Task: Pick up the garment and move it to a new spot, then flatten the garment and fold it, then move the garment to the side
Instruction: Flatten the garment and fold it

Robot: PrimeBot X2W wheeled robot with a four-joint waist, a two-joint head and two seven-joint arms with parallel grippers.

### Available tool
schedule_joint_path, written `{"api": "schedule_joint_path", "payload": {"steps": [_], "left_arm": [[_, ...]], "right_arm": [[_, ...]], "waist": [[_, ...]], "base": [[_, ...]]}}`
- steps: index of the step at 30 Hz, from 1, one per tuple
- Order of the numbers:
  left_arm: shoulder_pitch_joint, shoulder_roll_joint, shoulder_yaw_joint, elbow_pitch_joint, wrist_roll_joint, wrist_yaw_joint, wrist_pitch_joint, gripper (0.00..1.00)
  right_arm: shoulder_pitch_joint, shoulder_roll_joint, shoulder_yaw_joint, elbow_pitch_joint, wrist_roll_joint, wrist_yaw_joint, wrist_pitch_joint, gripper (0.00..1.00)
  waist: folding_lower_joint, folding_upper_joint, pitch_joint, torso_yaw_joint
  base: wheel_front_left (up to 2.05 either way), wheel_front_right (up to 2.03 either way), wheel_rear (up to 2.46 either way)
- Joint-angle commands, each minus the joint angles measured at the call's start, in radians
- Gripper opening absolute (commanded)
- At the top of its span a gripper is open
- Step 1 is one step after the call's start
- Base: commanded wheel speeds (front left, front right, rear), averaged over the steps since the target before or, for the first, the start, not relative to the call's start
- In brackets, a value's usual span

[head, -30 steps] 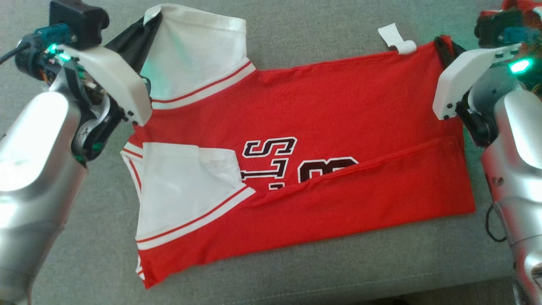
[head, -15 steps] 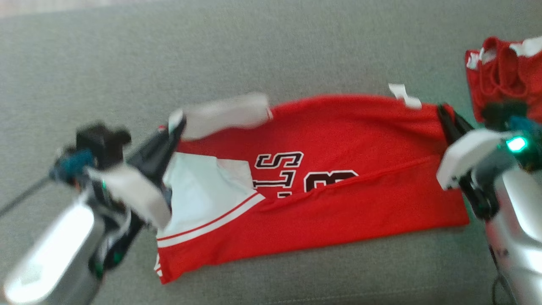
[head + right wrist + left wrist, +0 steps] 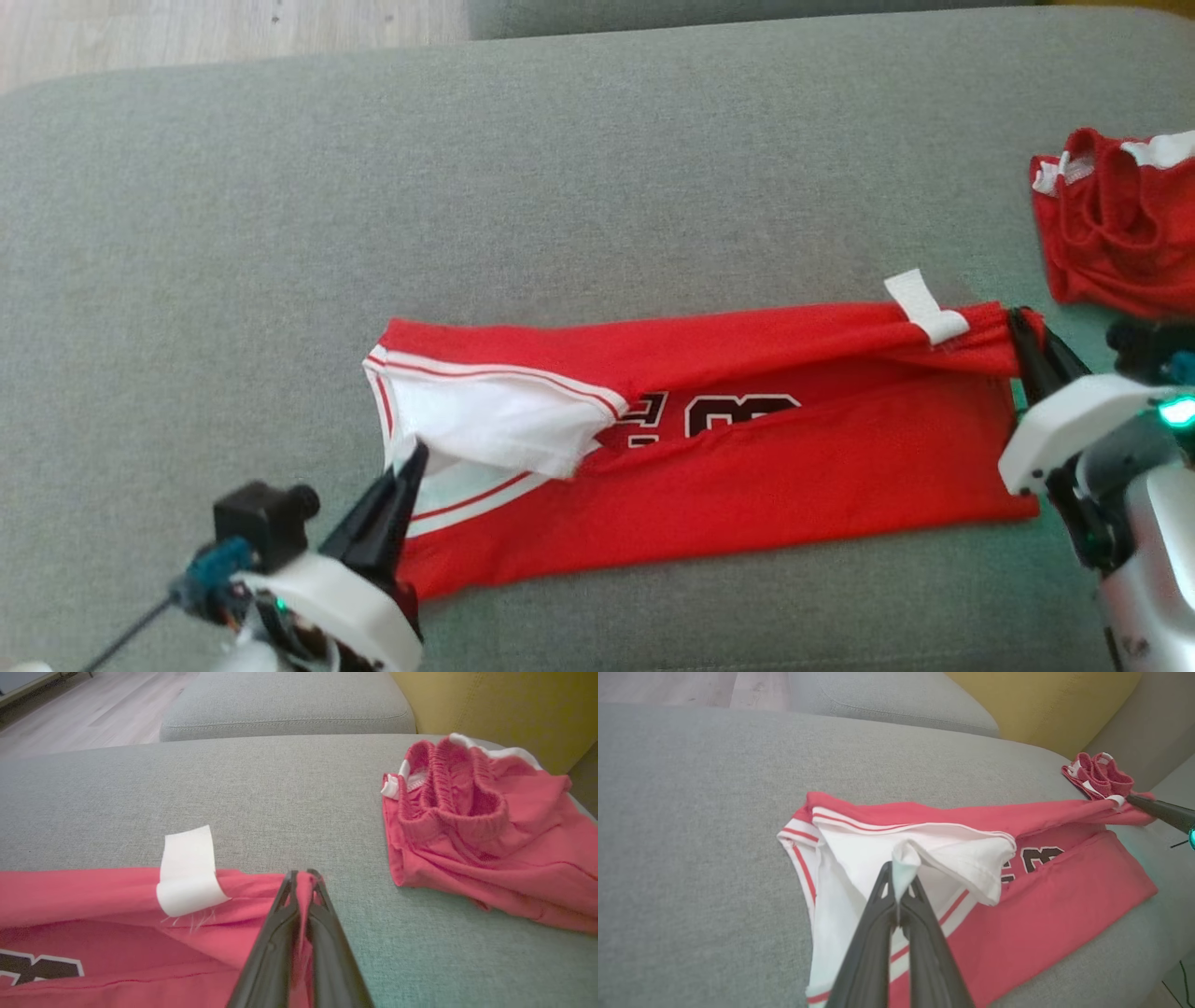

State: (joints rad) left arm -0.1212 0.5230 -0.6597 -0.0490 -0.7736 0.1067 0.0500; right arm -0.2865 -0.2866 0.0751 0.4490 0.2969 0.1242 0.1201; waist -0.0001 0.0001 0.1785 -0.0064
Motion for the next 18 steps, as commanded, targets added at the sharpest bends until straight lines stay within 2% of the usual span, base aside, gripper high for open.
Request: {"api": "schedule_joint_path", "payload": {"steps": [1,2,3,4,5,6,7,8,18], "left_arm": [[-0.007,0.0,0.03,-0.009,-0.003,0.008,-0.028,0.0],[0.003,-0.006,0.027,0.0,-0.003,0.01,-0.037,0.0],[0.003,-0.006,0.027,0.0,-0.003,0.01,-0.037,0.0],[0.013,-0.011,0.021,0.01,-0.002,0.01,-0.043,0.0],[0.022,-0.015,0.014,0.02,0.0,0.01,-0.046,0.0],[0.03,-0.019,0.006,0.03,0.003,0.01,-0.051,0.0],[0.038,-0.023,0.004,0.039,0.005,0.013,-0.059,0.33],[0.045,-0.027,0.004,0.049,0.006,0.018,-0.068,1.0],[0.114,-0.062,0.059,0.055,-0.007,0.084,-0.188,1.0]], "right_arm": [[0.009,-0.003,-0.012,-0.043,-0.019,0.007,-0.023,0.36],[0.018,-0.001,-0.019,-0.044,-0.029,0.007,-0.029,0.65],[0.018,-0.001,-0.019,-0.044,-0.029,0.007,-0.029,0.65],[0.029,0.001,-0.025,-0.045,-0.037,0.007,-0.033,0.95],[0.038,0.006,-0.033,-0.047,-0.041,0.007,-0.038,1.0],[0.049,0.011,-0.044,-0.049,-0.044,0.007,-0.045,1.0],[0.062,0.015,-0.051,-0.052,-0.048,0.007,-0.05,1.0],[0.076,0.018,-0.06,-0.057,-0.052,0.007,-0.054,1.0],[0.222,0.08,-0.242,-0.175,-0.088,0.007,-0.035,1.0]], "waist": [[0.0001,-0.0001,-0.005,0.001],[0.0001,-0.0001,-0.008,0.002],[0.0001,-0.0001,-0.008,0.002],[0.0001,-0.0001,-0.011,0.003],[0.0001,-0.0001,-0.015,0.004],[0.0001,-0.0001,-0.021,0.007],[0.0001,-0.0001,-0.026,0.009],[0.0001,-0.0001,-0.032,0.012],[0.0001,-0.0001,-0.09,0.044]], "base": [[0.0,0.0,0.0],[0.0,0.0,0.0],[0.0,0.0,0.0],[0.0,0.0,0.0],[0.0,0.0,0.0],[0.0,0.0,0.0],[0.0,0.0,0.0],[0.0,0.0,0.0],[0.0,0.0,0.0]]}}
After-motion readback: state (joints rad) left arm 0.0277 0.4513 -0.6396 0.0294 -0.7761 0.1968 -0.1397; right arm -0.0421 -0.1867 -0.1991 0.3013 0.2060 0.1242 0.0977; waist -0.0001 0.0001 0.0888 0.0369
